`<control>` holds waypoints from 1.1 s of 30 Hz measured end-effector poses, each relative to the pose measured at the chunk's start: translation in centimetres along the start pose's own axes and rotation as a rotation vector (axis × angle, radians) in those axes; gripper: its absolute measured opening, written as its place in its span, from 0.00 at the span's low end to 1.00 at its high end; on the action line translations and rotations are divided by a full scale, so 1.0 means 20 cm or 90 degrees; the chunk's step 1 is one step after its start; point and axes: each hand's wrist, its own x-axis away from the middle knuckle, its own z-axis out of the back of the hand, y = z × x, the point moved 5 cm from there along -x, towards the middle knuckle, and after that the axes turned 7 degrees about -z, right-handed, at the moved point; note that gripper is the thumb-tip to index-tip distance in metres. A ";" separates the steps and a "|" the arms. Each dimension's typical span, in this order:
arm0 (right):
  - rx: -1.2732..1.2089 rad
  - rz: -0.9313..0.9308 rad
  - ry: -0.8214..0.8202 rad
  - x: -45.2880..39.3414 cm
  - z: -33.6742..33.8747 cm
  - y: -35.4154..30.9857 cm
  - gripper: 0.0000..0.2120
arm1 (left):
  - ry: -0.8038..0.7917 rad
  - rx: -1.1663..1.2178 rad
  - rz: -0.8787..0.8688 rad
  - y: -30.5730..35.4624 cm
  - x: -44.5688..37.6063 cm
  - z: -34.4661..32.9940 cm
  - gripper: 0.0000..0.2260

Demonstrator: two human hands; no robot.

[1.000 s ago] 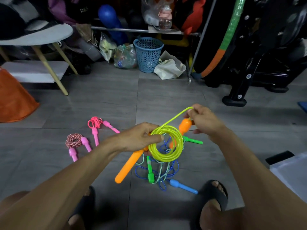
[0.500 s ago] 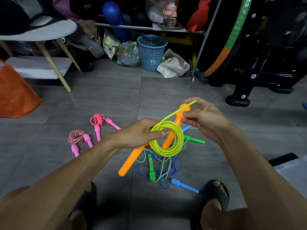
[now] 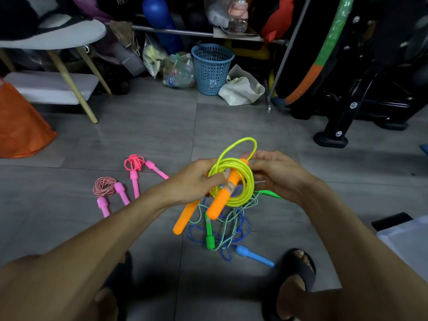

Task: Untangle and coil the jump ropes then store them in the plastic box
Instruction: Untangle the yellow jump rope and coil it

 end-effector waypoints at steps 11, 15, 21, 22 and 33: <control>0.078 0.023 -0.021 -0.02 -0.01 0.03 0.11 | 0.106 0.066 0.014 -0.04 -0.03 0.00 0.06; 0.167 0.117 0.286 -0.03 0.10 0.00 0.07 | 0.166 0.050 0.044 -0.06 -0.05 0.02 0.08; 0.368 0.171 0.204 0.02 -0.07 -0.02 0.15 | 0.271 -0.006 0.142 -0.14 -0.05 0.04 0.13; 0.440 0.161 0.198 0.01 -0.11 0.01 0.20 | 0.285 0.008 0.159 -0.15 -0.05 0.04 0.14; 0.558 0.274 0.282 0.05 0.08 -0.06 0.22 | 0.351 0.198 0.327 -0.27 -0.02 0.13 0.11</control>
